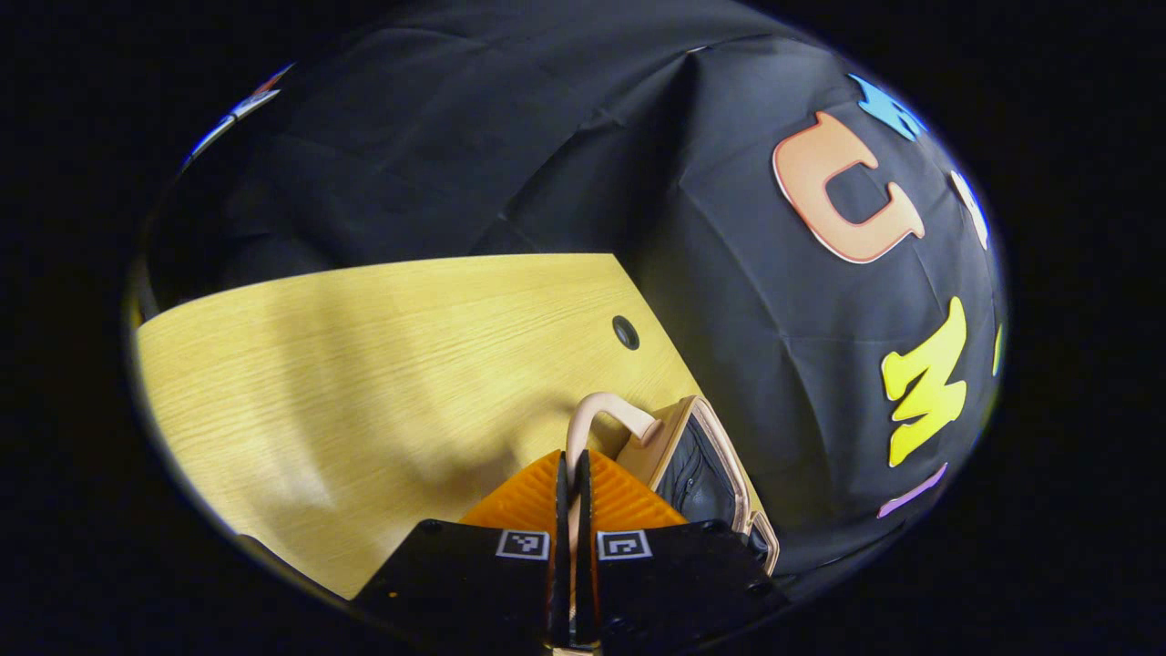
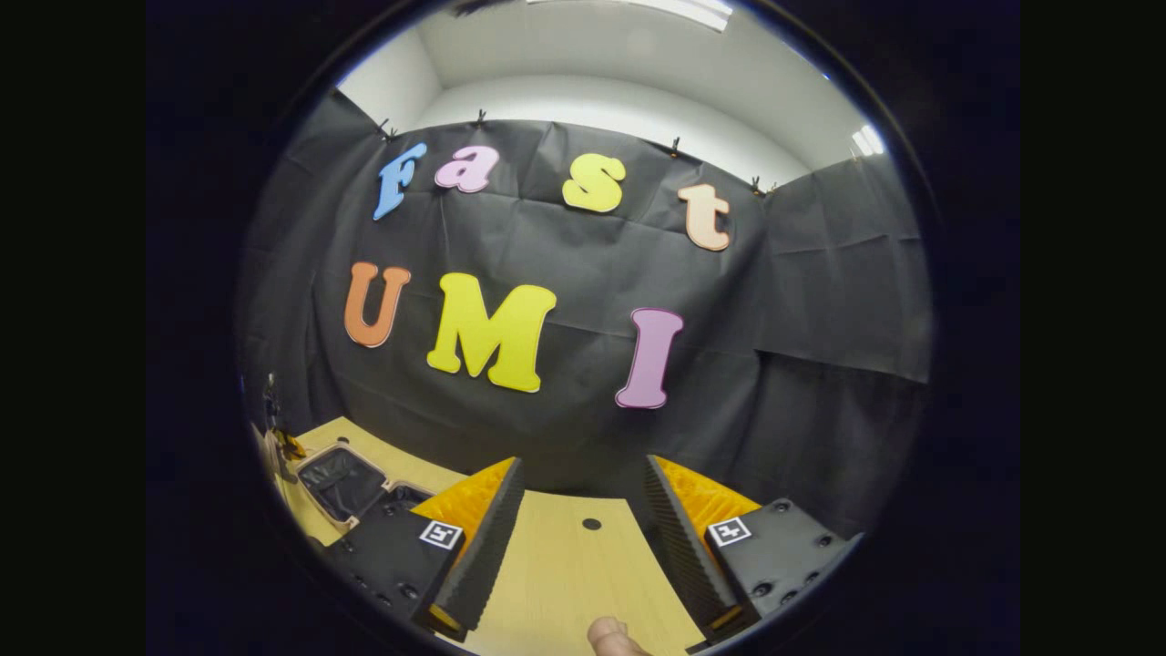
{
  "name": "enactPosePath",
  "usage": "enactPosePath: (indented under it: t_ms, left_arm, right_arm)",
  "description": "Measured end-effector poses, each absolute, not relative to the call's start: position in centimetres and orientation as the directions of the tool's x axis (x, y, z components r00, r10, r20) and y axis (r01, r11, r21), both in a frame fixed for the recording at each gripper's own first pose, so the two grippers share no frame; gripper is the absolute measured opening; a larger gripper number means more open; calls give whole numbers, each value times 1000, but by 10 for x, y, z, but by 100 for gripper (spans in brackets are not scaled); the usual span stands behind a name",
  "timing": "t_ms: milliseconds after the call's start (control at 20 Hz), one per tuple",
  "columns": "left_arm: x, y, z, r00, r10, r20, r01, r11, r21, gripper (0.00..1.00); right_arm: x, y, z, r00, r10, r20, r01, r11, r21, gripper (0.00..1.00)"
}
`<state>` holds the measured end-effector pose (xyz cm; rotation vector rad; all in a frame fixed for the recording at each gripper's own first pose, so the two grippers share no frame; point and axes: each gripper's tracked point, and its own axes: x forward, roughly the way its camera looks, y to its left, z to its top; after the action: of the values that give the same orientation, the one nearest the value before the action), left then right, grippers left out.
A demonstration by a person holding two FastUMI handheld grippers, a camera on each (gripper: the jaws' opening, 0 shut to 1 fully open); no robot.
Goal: First open the suitcase, pack the skin care products into it, and then close the suitcase.
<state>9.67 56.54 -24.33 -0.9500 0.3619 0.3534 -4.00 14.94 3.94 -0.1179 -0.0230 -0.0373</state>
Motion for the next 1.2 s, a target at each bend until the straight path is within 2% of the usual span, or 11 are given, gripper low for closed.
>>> enactPosePath:
  t_ms: [200,250,300,550,950,1200]
  left_arm:
    - [98,552,-184,928,140,-346,-364,552,-751,3]
    - [98,546,-170,937,132,-324,-339,572,-747,11]
    - [95,541,-154,946,125,-300,-314,593,-742,3]
    - [92,488,-76,982,68,-174,-175,666,-725,3]
    - [78,375,-13,993,-36,-115,-44,776,-629,4]
    - [87,304,-3,984,-128,-123,39,829,-557,4]
  right_arm:
    - [-32,125,54,998,-14,56,19,995,-98,79]
    - [-30,122,57,998,-5,66,11,996,-93,79]
    - [-25,122,59,997,3,75,3,996,-88,79]
    - [-18,116,69,991,62,115,-54,996,-73,79]
    - [-17,99,69,984,129,122,-126,991,-33,79]
    - [-25,87,63,981,149,123,-147,989,-28,79]
